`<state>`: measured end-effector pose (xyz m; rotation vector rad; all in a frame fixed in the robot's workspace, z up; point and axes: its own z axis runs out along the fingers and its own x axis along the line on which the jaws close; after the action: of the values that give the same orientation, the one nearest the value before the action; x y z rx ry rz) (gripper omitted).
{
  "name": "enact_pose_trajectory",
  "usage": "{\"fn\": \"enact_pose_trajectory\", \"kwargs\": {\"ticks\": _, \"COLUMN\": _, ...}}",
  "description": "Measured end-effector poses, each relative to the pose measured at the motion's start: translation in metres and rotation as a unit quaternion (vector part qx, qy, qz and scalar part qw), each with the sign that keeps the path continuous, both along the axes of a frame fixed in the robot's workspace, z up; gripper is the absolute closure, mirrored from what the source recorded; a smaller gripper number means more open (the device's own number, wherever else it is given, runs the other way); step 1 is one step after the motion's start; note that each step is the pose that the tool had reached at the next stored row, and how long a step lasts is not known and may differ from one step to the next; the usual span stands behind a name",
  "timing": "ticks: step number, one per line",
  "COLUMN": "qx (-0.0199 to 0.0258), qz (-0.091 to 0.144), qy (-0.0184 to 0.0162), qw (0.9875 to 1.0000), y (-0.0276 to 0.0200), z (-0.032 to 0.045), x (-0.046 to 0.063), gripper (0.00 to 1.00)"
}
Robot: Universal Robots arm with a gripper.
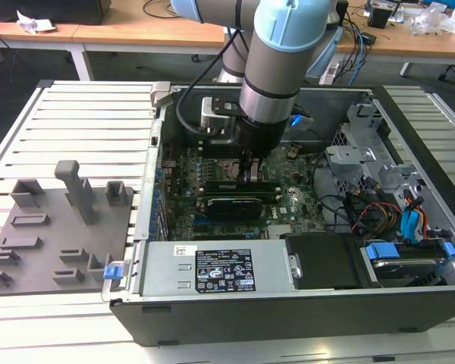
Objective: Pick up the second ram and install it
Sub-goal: 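Insert the second ram into the second slot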
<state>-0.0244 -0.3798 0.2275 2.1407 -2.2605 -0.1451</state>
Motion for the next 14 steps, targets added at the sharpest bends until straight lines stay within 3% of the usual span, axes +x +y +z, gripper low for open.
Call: {"fn": "enact_pose_trajectory", "kwargs": {"ticks": 14, "qx": 0.0003, "qz": 0.0, "qy": 0.0001, "qw": 1.0, "y": -0.0018, "z": -0.0015, "x": 0.0011, "gripper": 0.87}}
